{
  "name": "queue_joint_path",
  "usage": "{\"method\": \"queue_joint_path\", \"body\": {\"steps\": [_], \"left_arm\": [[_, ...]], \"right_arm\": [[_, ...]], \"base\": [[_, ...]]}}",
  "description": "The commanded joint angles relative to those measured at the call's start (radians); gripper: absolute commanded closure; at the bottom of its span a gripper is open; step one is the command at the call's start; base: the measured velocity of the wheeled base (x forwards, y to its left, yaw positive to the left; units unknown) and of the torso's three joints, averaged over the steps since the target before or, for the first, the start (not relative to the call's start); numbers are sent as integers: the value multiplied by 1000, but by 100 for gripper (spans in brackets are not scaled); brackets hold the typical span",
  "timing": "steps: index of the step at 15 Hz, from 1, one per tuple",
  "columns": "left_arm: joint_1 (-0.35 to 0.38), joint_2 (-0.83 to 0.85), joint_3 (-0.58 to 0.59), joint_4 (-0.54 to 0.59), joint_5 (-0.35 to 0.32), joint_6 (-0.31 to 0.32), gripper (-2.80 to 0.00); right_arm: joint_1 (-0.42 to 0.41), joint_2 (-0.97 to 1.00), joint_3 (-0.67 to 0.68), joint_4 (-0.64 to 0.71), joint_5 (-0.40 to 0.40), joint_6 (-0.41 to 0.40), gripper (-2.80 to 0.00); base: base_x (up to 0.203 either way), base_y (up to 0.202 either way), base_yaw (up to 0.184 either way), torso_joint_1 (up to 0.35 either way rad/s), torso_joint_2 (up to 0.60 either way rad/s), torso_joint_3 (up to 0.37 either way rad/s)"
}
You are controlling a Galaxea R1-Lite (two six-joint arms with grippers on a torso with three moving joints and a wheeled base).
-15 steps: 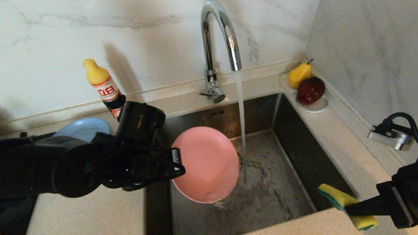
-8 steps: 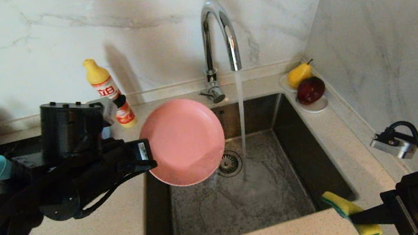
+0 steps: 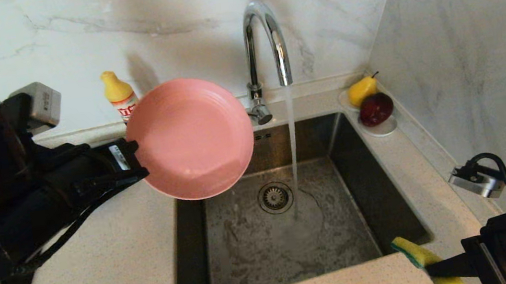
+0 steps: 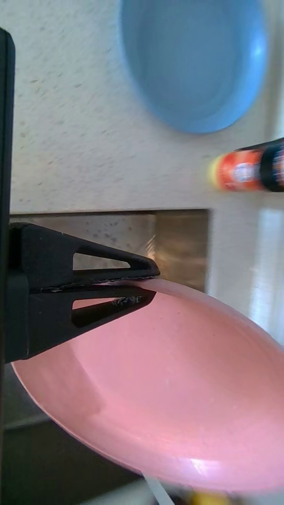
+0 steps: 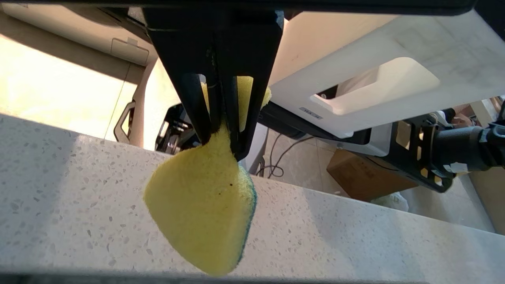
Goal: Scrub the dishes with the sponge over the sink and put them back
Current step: Wash the plate, then wipe the plate
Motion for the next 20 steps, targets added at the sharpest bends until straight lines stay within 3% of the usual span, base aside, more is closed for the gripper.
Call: {"method": "queue_joint_path", "body": {"steps": [1, 5, 13, 16, 20], "left_arm": [[1, -42, 5, -5, 0, -5, 0], [1, -53, 4, -5, -5, 2, 0], [-1, -73, 119, 17, -128, -36, 0], [-1, -70, 152, 115, -166, -40, 0], [-18, -17, 163, 230, -343, -120, 0]], "right_arm": [[0, 1, 5, 2, 3, 1, 0], [0, -2, 5, 1, 3, 1, 0], [4, -27, -2, 1, 4, 0, 0], [33, -44, -34, 7, 19, 1, 0], [133, -38, -121, 28, 107, 9, 0]], "base": [[0, 0, 0, 0, 0, 0], [0, 0, 0, 0, 0, 0], [0, 0, 0, 0, 0, 0], [0, 0, 0, 0, 0, 0], [0, 0, 0, 0, 0, 0]]}}
